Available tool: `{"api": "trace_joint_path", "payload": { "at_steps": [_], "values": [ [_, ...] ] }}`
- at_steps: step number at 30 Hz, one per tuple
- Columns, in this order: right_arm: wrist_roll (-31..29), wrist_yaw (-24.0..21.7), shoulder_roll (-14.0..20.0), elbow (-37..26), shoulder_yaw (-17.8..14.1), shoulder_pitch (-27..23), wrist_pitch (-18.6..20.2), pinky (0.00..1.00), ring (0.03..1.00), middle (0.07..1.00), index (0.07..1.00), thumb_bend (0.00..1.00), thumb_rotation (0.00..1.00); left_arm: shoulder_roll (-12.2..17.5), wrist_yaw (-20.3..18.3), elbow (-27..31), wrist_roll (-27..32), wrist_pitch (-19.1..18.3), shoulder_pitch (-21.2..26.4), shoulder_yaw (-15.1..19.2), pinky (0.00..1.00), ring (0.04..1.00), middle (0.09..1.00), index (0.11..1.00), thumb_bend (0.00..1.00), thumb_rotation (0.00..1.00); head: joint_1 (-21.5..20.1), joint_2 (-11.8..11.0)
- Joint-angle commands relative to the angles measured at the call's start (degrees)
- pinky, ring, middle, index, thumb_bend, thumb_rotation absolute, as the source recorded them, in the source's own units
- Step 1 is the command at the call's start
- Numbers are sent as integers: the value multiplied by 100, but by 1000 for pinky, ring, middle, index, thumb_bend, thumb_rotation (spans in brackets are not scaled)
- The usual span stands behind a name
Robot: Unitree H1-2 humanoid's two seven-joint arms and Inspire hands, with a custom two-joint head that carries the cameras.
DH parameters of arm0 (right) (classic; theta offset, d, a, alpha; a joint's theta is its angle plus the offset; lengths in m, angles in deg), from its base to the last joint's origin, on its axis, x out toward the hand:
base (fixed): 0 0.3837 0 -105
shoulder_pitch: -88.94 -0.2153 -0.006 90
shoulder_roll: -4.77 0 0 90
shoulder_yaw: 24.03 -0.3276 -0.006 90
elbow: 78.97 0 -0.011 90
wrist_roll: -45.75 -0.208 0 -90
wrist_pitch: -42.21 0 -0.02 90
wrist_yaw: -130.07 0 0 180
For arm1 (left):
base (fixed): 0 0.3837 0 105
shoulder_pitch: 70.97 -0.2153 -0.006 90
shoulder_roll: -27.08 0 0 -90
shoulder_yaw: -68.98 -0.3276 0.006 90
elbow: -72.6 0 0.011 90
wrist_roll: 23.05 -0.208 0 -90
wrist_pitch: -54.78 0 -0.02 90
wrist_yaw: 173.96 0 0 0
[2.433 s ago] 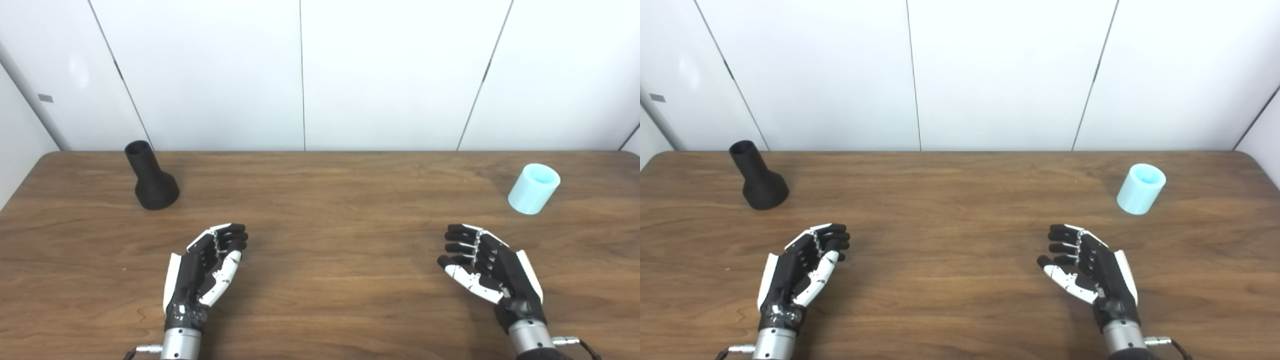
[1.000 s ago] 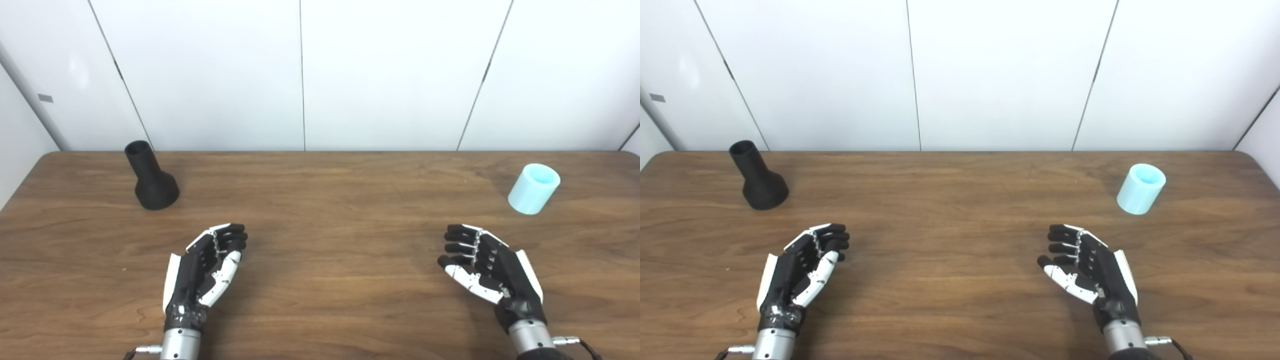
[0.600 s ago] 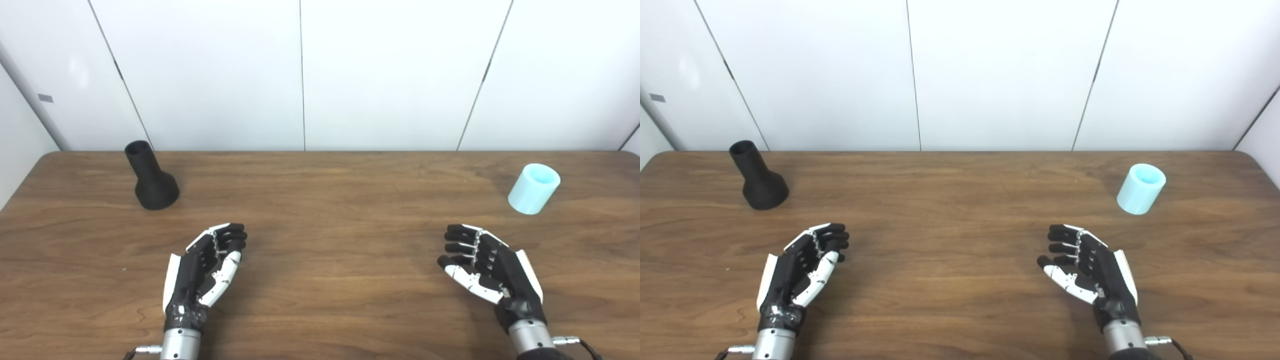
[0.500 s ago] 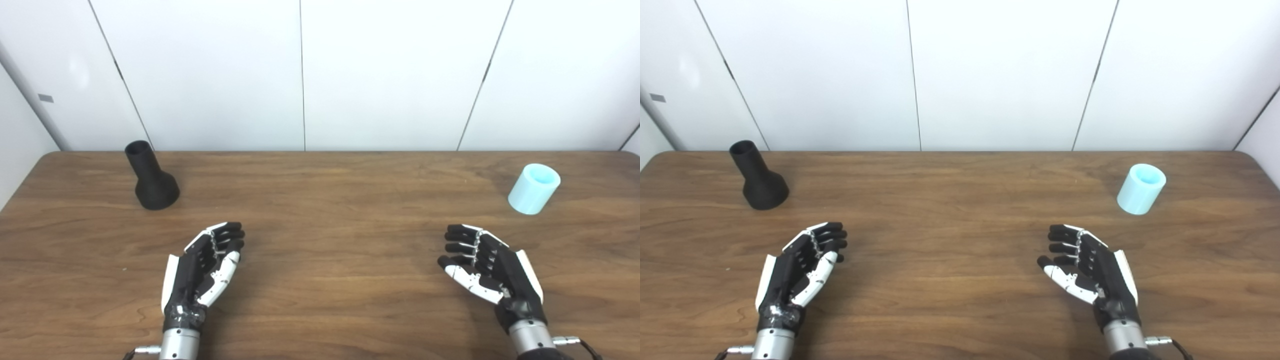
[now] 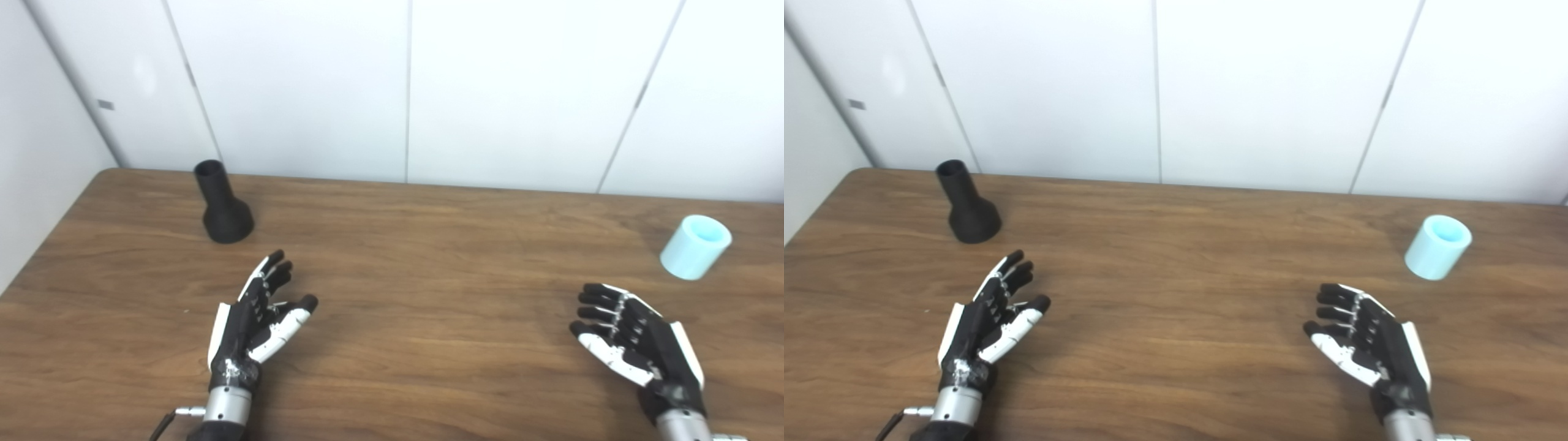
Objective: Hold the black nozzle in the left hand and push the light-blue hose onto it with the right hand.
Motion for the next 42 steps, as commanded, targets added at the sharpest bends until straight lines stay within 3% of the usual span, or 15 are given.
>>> {"api": "trace_joint_path", "payload": {
  "at_steps": [1,4,8,11,15,18,20,22,27,38,42],
  "values": [
    [-102,-53,148,-26,-102,-111,-216,583,671,695,674,282,1,116,140,-113,69,194,184,180,885,912,921,944,814,374,152,16],
    [-256,-140,218,69,-165,-152,-275,615,685,702,681,278,0,212,87,-336,128,312,305,276,906,928,942,967,802,339,408,10],
    [-453,-187,259,104,-260,-184,-183,655,712,725,700,269,0,441,80,-420,-163,152,429,203,905,940,961,995,773,372,695,-8],
    [-475,-198,291,120,-317,-210,-157,651,725,740,713,256,0,577,194,-475,-495,78,538,152,887,932,955,994,807,399,902,-26],
    [-564,-241,343,164,-374,-240,-172,661,738,756,730,232,0,537,318,-486,-527,8,683,232,872,934,959,990,837,386,1143,-49],
    [-687,-294,379,195,-429,-264,-163,675,738,757,731,219,0,496,523,-280,-784,-264,808,255,866,935,962,999,838,364,1314,-68],
    [-747,-291,398,214,-462,-282,-133,679,738,755,730,216,0,535,689,-414,-945,-110,915,281,856,931,957,989,858,356,1421,-84],
    [-798,-284,403,216,-496,-296,-84,666,730,748,726,220,0,591,780,-569,-972,7,1014,320,895,950,966,995,874,355,1484,-101],
    [-791,-280,440,279,-538,-332,-64,637,712,730,706,232,0,583,940,-540,-1005,-170,1124,436,996,998,998,1000,948,360,1606,-159],
    [-832,-326,489,279,-591,-350,-55,579,686,711,675,242,0,723,1174,-584,-1243,-344,1284,525,988,1000,1000,1000,953,356,1741,-166],
    [-874,-352,500,285,-599,-352,-62,572,678,705,669,246,0,763,1202,-272,-1439,-796,1318,582,984,1000,1000,1000,948,353,1773,-173]
  ]
}}
